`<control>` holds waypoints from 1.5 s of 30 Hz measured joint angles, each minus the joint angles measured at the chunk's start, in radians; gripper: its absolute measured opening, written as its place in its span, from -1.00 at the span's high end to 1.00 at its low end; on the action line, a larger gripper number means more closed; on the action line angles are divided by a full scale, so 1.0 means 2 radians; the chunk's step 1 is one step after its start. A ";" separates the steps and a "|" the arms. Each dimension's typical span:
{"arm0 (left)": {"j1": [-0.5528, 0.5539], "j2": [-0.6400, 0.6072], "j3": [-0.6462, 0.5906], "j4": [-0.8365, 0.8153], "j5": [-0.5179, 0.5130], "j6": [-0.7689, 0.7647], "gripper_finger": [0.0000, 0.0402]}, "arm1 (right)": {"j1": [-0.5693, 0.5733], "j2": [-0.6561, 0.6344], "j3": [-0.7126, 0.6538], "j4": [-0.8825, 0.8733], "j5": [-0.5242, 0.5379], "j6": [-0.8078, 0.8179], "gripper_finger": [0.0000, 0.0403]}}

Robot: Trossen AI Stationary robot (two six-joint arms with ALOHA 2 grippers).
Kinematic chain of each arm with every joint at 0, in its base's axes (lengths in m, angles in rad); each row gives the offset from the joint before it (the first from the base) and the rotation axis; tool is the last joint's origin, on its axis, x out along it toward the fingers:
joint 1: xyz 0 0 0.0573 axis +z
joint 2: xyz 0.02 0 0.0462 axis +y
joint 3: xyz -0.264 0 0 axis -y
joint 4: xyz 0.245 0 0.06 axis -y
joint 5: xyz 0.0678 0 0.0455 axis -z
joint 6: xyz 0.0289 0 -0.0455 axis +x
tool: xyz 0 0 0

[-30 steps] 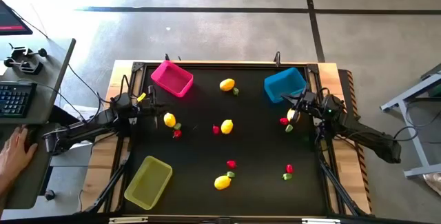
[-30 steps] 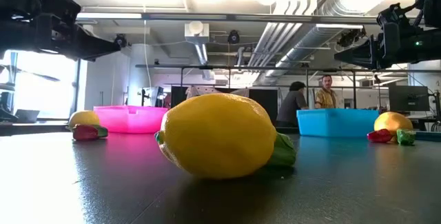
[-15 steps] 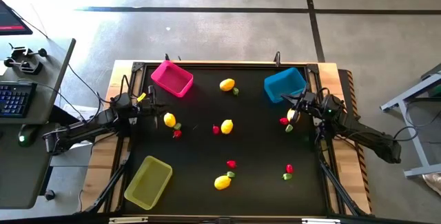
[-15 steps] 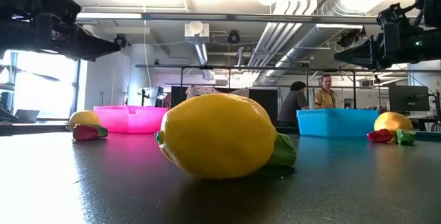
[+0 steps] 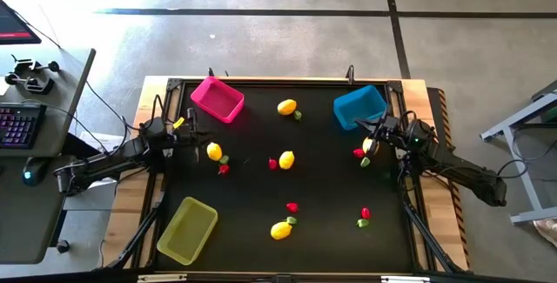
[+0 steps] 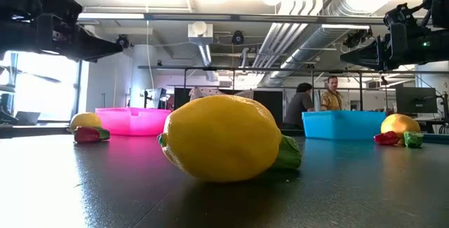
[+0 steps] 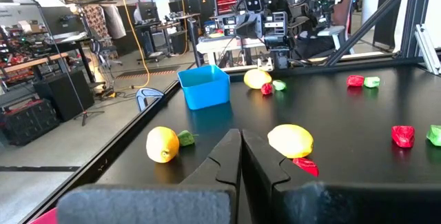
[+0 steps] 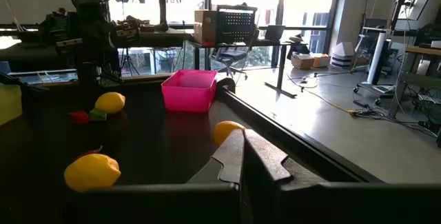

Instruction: Sort produce into baskets

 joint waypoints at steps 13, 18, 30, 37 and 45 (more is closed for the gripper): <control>0.000 0.000 0.000 0.000 0.000 0.000 1.00 | 0.000 0.000 0.000 0.000 0.000 0.000 1.00; 0.000 0.000 0.000 0.000 0.000 0.000 1.00 | 0.000 0.000 0.000 0.000 0.000 0.000 1.00; 0.000 0.000 0.000 0.000 0.000 0.000 1.00 | 0.000 0.000 0.000 0.036 0.000 0.028 1.00; 0.000 0.000 0.000 0.000 0.000 0.000 1.00 | 0.000 0.000 0.000 0.091 0.000 0.050 1.00; 0.000 0.000 0.000 0.000 0.000 0.000 1.00 | 0.001 0.000 0.000 0.116 0.010 0.074 1.00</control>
